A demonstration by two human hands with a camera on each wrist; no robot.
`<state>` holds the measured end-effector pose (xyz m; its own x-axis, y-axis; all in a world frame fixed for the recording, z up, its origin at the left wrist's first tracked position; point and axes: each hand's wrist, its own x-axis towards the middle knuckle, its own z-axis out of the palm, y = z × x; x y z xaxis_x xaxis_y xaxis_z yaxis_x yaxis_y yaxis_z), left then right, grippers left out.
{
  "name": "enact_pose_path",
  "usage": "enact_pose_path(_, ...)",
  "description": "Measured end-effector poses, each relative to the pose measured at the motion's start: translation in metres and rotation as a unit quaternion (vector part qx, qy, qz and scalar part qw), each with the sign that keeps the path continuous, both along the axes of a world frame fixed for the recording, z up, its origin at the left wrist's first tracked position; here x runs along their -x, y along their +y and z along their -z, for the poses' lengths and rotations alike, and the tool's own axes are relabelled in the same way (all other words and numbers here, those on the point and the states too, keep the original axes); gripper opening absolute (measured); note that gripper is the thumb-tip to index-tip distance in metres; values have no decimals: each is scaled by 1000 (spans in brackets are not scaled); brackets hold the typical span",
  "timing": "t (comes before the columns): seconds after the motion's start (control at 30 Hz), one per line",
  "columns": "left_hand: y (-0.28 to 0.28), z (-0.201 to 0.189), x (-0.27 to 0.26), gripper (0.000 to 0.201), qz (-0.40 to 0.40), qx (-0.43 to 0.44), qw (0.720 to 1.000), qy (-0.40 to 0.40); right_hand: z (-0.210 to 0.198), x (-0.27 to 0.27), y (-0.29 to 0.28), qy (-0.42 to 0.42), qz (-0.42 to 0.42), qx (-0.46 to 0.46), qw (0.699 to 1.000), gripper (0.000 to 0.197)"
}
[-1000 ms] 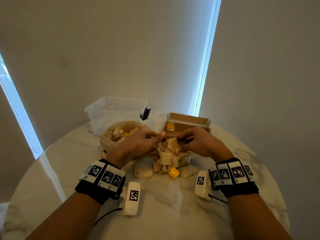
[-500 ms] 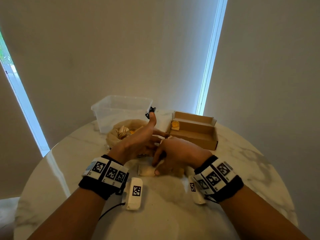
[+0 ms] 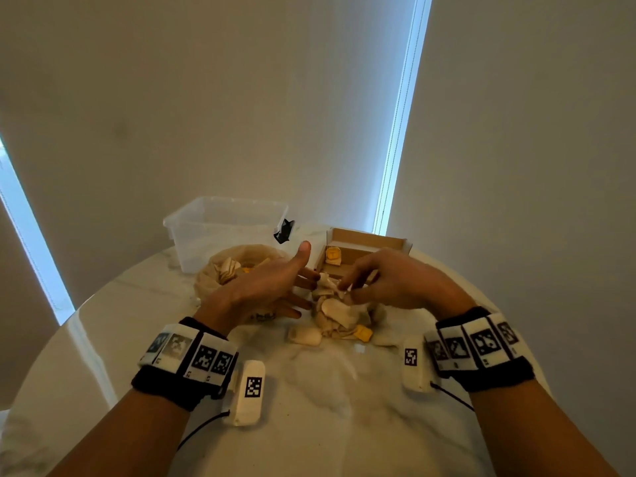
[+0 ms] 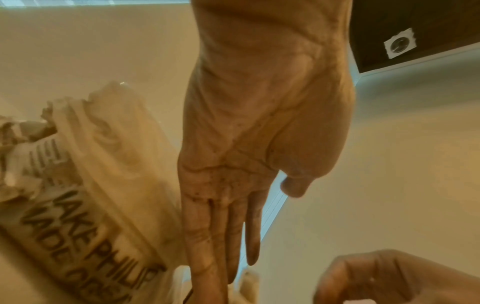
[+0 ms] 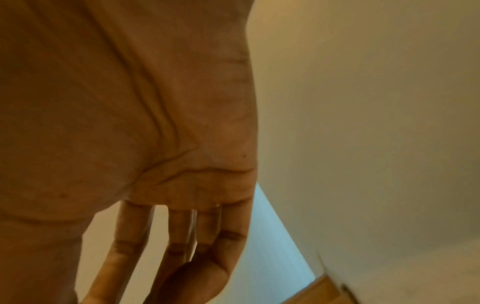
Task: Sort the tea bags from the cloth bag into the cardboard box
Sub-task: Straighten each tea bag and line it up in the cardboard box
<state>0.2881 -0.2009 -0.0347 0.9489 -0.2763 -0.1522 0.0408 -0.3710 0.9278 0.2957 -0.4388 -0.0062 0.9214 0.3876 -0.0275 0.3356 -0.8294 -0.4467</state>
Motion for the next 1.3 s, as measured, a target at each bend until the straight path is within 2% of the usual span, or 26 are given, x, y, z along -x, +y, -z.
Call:
enact_pose_path(0.07,4,-3,0,61,5,-26,999,-45,-5,0,-15,0,39,-9,999,13)
enact_pose_path(0.13,6,-5,0,52,19,-37,996,-73,-1,-4,-23,25,75,25,997,13)
enact_pose_path(0.23,3,-4,3,51,94,-101,990,-39,11,-14,-26,64,123,66,988,26)
enact_pose_path(0.3,-2,1,5,52,128,-170,977,-4,19,-19,-26,66,151,60,985,32)
enact_pose_path(0.4,-9,7,1,50,151,-221,964,-5,25,-23,-25,75,149,34,985,21)
enact_pose_path(0.5,-7,2,-1,47,148,-173,973,-45,23,-23,-27,50,139,3,989,11)
enact_pose_path(0.63,-12,-13,-5,38,91,-107,980,-141,8,-21,-33,9,123,-142,982,9)
enact_pose_path(0.7,-17,-14,-7,47,61,-95,979,-169,1,-17,-30,-7,113,-232,966,8)
enact_pose_path(0.77,-21,-9,-8,61,46,-96,980,-168,1,-13,-22,10,100,-331,938,9)
enact_pose_path(0.83,-24,-2,-6,61,43,-79,985,-150,7,-12,-13,39,84,-401,911,12)
enact_pose_path(0.97,-22,8,-7,39,13,42,990,-130,20,-15,-2,53,91,-443,890,14)
enact_pose_path(1.07,-17,9,-8,30,-24,60,988,-141,23,-15,3,100,87,-497,858,17)
enact_pose_path(1.13,-15,8,-5,27,-32,68,987,-141,27,-14,5,148,74,-519,839,34)
enact_pose_path(1.2,-15,8,-3,23,-39,70,987,-141,32,-15,5,179,52,-504,844,59)
enact_pose_path(1.23,-14,8,-2,20,-44,69,987,-142,34,-15,6,186,42,-491,850,64)
enact_pose_path(1.3,-15,7,-1,18,-52,72,986,-143,38,-16,8,184,40,-474,860,61)
